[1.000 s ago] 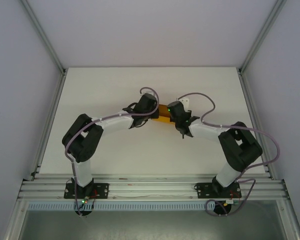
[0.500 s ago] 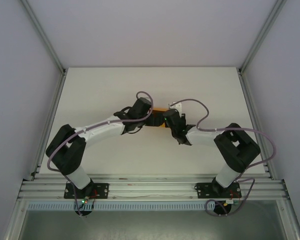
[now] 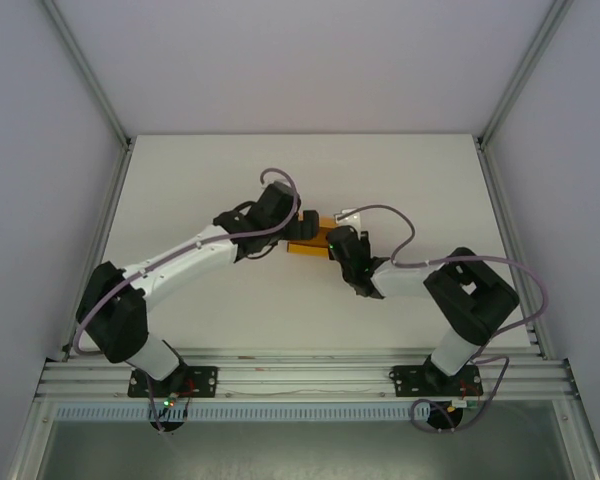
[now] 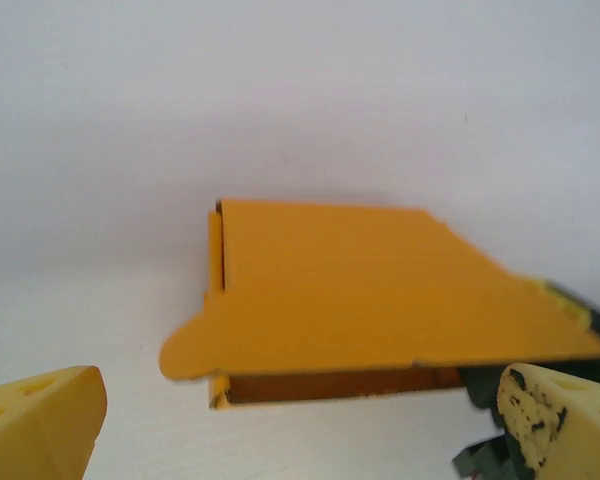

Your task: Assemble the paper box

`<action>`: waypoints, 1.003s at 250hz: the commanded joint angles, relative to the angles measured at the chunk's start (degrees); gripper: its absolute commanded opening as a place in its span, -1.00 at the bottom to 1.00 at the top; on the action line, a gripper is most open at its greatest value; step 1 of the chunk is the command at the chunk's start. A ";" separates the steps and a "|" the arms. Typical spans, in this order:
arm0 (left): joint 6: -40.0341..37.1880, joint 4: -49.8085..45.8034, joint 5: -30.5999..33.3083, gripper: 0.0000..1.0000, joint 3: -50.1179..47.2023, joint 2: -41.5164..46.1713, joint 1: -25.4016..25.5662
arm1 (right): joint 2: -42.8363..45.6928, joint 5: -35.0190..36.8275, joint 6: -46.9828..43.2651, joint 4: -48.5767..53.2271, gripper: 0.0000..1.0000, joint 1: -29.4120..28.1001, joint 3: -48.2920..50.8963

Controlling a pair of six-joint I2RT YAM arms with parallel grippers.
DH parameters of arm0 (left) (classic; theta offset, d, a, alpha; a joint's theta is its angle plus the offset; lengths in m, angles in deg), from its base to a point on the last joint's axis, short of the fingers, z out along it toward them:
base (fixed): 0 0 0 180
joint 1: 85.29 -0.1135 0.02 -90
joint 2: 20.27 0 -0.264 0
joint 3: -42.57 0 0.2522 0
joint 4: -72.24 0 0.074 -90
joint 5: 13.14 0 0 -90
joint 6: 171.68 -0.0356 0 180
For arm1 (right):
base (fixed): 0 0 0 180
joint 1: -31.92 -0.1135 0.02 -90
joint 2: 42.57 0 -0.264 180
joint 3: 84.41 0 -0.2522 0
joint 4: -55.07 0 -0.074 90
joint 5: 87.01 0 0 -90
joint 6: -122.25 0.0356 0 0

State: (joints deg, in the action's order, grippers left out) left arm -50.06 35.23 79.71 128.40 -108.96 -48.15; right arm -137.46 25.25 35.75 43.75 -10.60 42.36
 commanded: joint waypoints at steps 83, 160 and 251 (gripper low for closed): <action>-3.02 -1.00 -14.70 0.84 5.55 -15.55 -8.76 | -2.33 -2.44 -5.35 4.65 -0.79 -1.79 1.73; -3.32 0.38 -19.27 0.58 4.16 -20.03 -9.31 | -0.13 -4.13 -5.45 9.17 -0.66 -2.17 1.36; -1.89 5.71 -17.13 0.25 -3.89 -20.20 -9.31 | 12.96 -12.20 -2.43 19.05 -0.16 -2.17 3.38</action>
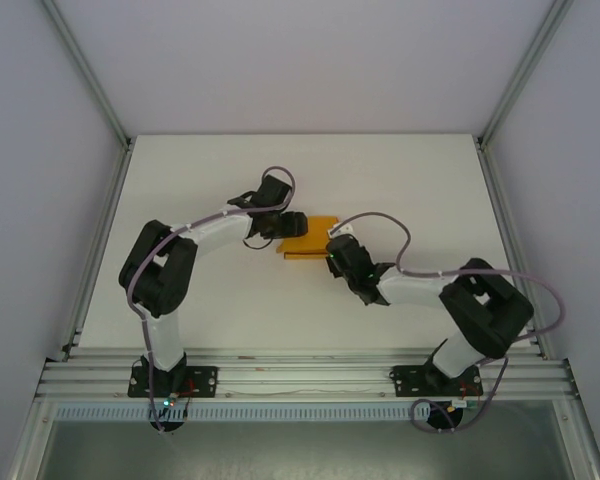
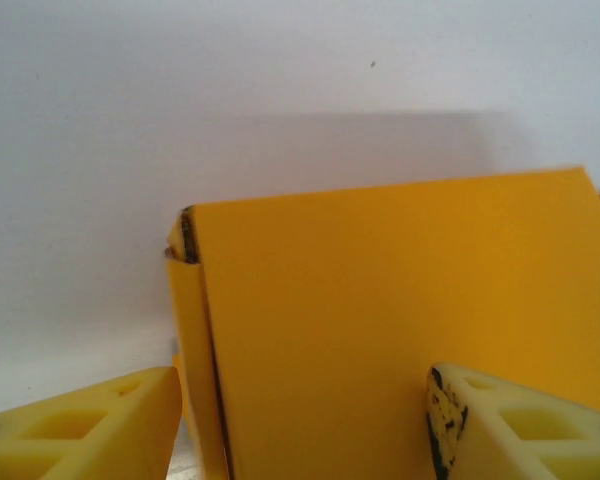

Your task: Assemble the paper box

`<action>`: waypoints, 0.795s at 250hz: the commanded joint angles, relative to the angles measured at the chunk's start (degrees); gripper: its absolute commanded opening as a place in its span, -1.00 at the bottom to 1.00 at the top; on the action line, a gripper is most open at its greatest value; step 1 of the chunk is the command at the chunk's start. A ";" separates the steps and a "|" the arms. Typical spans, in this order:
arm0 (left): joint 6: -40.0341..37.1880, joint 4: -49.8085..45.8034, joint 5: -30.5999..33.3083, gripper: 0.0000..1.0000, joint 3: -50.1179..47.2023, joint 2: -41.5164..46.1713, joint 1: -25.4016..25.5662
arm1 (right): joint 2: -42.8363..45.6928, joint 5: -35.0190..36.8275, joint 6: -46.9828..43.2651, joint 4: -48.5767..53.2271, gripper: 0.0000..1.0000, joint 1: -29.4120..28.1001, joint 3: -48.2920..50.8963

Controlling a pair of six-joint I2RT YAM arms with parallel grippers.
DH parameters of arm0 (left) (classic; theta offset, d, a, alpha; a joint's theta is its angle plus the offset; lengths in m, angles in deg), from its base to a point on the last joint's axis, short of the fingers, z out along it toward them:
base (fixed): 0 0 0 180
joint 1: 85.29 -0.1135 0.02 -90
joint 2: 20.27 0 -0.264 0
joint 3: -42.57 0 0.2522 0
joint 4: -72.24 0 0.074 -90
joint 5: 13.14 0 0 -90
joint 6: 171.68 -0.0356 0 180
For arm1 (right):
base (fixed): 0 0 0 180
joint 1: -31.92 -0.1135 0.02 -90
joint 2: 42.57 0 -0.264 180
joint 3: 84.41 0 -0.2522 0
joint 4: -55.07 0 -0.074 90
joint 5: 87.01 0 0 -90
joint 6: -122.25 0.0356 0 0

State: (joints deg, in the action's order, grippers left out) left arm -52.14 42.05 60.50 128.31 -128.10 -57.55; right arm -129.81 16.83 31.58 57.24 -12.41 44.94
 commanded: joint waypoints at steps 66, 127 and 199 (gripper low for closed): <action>-0.02 1.84 1.18 0.15 -6.43 -1.15 0.03 | 15.92 -4.94 6.55 11.54 0.20 -0.34 4.56; -0.62 9.31 -6.47 0.01 -11.15 -1.15 -2.27 | 20.08 -6.91 15.39 10.86 1.00 5.54 2.91; 1.01 18.60 -13.34 -0.35 -18.30 0.61 -7.44 | 11.43 -27.90 19.42 17.41 1.00 16.25 -7.58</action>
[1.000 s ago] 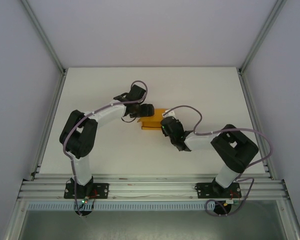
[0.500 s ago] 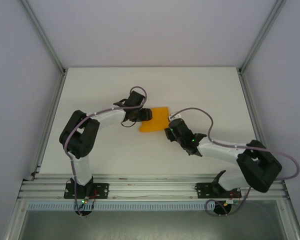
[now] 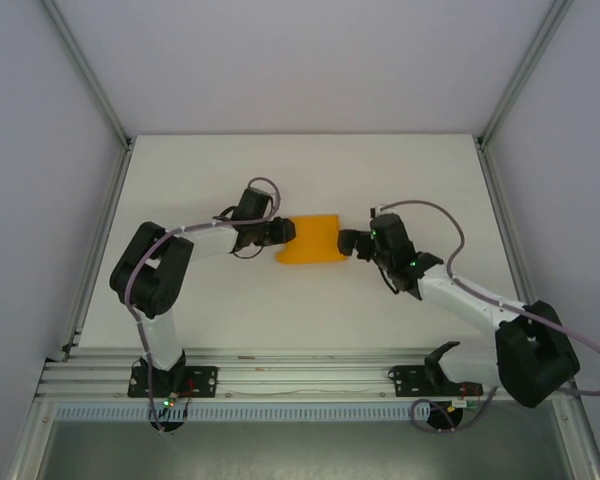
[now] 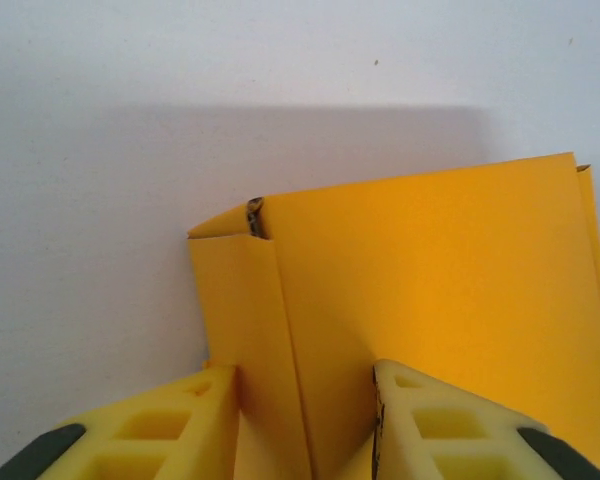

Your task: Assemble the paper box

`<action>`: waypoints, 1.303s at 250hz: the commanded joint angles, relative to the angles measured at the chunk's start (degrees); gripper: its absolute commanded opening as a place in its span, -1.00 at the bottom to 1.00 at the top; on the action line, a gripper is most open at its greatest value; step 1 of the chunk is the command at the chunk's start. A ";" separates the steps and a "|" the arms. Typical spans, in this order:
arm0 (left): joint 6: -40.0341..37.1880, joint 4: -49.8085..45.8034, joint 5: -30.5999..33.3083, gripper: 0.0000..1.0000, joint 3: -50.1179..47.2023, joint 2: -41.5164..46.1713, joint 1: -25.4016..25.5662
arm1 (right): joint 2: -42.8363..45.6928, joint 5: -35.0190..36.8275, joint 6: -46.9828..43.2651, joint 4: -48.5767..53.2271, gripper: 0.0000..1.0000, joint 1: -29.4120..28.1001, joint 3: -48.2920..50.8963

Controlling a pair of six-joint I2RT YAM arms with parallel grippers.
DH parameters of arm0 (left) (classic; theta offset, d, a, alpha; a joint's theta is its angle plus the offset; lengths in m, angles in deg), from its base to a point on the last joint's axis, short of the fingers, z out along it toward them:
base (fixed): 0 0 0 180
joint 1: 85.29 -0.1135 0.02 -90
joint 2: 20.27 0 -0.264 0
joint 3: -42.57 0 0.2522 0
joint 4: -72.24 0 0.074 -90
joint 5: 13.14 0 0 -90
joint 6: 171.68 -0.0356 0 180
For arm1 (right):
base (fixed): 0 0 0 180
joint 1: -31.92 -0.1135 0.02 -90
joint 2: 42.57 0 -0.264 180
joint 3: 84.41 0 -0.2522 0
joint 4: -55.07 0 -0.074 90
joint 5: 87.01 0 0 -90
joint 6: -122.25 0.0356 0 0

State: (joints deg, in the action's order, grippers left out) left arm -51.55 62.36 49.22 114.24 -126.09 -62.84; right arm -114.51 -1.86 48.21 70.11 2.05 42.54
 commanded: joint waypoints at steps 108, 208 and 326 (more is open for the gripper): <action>3.03 6.95 -8.44 -0.80 -10.24 -0.81 -5.72 | -24.32 -32.58 8.74 7.42 0.89 8.82 -18.06; 4.01 8.77 -10.28 -0.77 -11.08 -0.61 -6.48 | -32.50 -47.42 18.31 -8.16 0.52 9.11 -18.79; -6.83 21.41 -6.70 1.00 -13.59 17.24 -3.03 | -22.54 -42.86 25.17 -1.42 -0.09 9.56 -17.91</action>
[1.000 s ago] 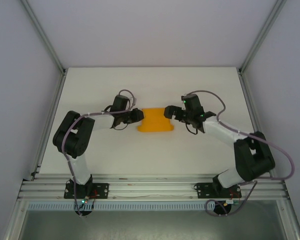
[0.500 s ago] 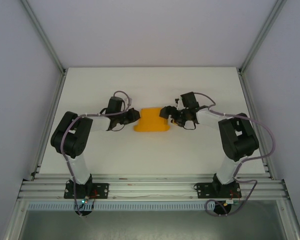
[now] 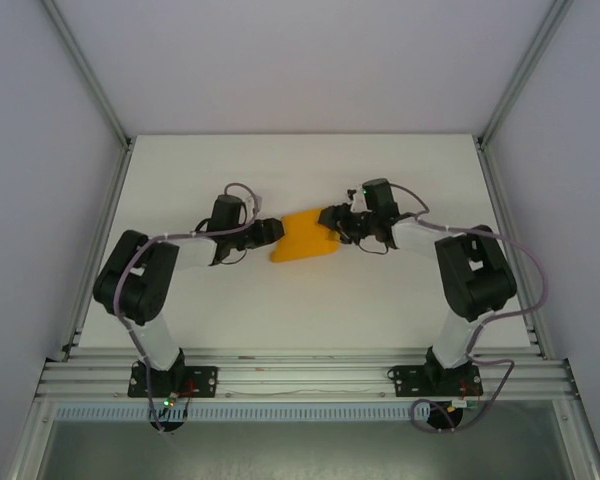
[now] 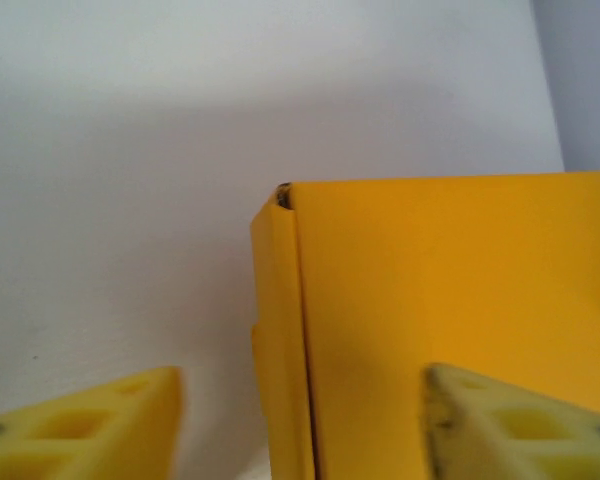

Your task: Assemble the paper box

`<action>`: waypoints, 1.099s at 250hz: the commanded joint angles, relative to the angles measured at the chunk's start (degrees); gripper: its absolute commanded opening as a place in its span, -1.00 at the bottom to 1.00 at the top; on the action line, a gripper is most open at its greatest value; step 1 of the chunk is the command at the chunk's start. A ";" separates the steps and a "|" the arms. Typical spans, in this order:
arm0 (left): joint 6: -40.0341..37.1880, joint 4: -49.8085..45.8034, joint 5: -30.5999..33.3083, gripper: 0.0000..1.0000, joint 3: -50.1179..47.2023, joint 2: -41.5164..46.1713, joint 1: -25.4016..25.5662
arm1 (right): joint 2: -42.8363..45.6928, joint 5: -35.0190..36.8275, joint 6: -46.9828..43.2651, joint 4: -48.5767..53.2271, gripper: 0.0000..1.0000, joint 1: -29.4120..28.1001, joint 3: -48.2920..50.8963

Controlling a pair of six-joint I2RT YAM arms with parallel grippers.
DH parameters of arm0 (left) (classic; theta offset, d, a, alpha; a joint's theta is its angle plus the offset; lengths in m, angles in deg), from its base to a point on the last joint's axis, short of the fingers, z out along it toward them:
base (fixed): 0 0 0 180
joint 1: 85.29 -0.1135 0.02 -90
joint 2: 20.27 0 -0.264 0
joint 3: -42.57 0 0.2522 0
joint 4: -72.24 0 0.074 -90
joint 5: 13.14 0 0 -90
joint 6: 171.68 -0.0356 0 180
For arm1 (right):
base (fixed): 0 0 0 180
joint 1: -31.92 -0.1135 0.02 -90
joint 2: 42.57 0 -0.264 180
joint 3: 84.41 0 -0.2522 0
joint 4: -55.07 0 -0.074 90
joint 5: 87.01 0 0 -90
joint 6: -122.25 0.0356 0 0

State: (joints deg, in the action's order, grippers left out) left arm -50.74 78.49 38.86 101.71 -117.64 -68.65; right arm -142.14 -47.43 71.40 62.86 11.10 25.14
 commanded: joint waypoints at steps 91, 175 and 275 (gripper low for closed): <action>-52.72 -14.39 10.99 1.00 0.70 23.71 18.01 | 13.41 1.87 14.33 33.33 -0.16 6.10 -7.82; -66.94 -24.02 15.97 1.00 8.95 17.92 21.41 | 15.63 -10.56 22.64 37.94 -0.20 6.84 -9.28; -67.66 -23.11 22.06 0.29 10.95 14.67 21.41 | 16.23 -15.06 24.21 37.93 -0.20 6.76 -7.90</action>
State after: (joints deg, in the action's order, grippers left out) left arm -117.18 56.04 58.27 109.93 -101.35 -47.25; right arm -127.80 -57.94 94.59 99.66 18.23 16.99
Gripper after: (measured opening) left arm 0.752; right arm 0.432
